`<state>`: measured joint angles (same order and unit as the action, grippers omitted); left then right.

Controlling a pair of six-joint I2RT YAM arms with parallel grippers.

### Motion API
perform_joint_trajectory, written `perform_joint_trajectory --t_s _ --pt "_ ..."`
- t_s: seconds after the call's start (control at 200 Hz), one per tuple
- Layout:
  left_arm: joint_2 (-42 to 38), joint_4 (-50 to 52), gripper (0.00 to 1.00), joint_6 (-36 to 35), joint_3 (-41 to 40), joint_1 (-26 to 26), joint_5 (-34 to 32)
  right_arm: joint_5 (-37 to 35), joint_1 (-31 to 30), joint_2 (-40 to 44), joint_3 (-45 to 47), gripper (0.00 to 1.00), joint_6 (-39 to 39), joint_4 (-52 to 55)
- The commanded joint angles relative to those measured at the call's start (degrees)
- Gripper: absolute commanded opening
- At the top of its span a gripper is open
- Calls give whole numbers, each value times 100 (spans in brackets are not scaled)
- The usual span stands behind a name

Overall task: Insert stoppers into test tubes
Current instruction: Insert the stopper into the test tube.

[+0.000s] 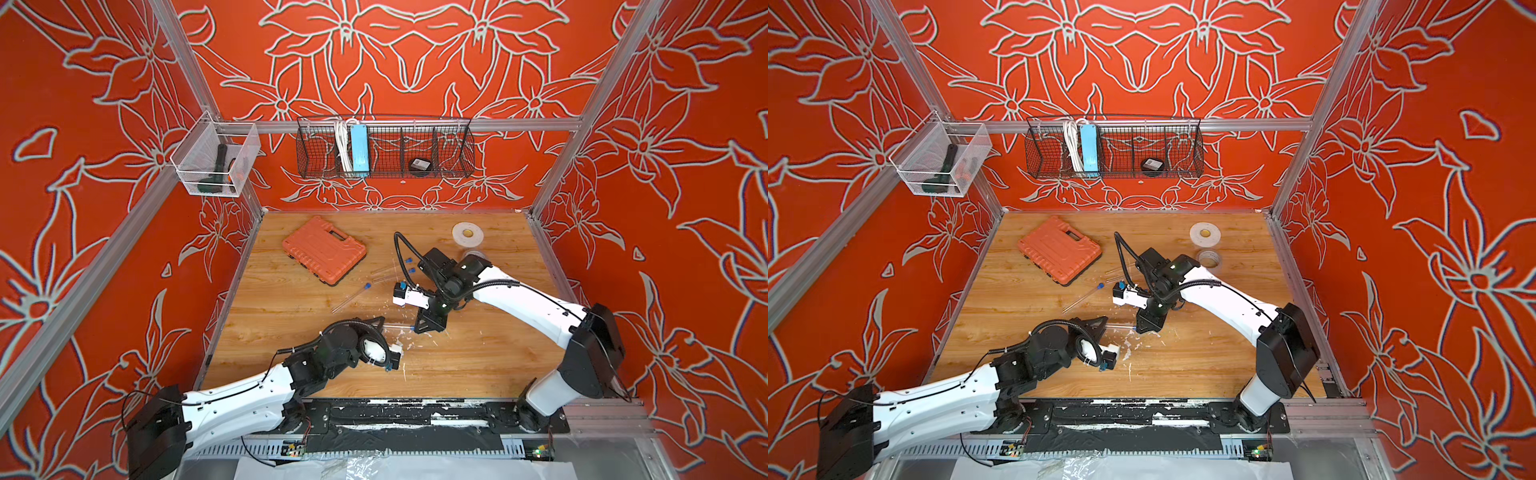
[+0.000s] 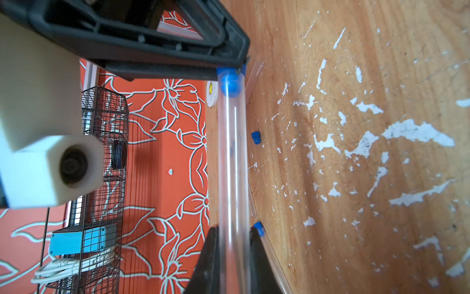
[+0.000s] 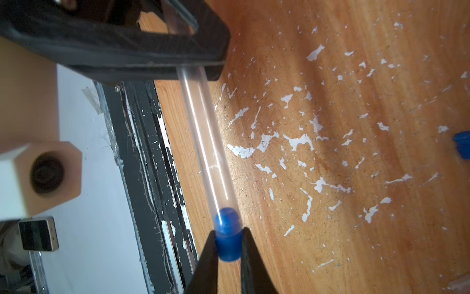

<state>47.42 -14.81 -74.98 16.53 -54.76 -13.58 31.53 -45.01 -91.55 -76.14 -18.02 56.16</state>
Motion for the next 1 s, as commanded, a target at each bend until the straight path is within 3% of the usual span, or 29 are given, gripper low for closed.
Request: perform_joint_trajectory --t_s 0.0,0.48,0.656,0.821,0.926,0.996 --pt "-55 -547 0 -236 43 -351 2234 709 -130 -114 -559 9 263 -2616" --pt "-106 -488 0 -236 -5 -349 2075 1260 -165 677 284 11 -328 -3129" --pt "1 -422 0 -403 15 -348 1370 1079 -154 1030 496 15 -612 -2691" --pt "191 -327 0 -518 76 -325 311 467 -141 1639 904 40 -995 -1997" --pt "250 -263 0 -494 112 -248 81 276 -89 2208 1198 53 -1100 -1669" --pt "274 -202 0 -428 135 -199 40 209 12 2624 1422 56 -982 -1665"
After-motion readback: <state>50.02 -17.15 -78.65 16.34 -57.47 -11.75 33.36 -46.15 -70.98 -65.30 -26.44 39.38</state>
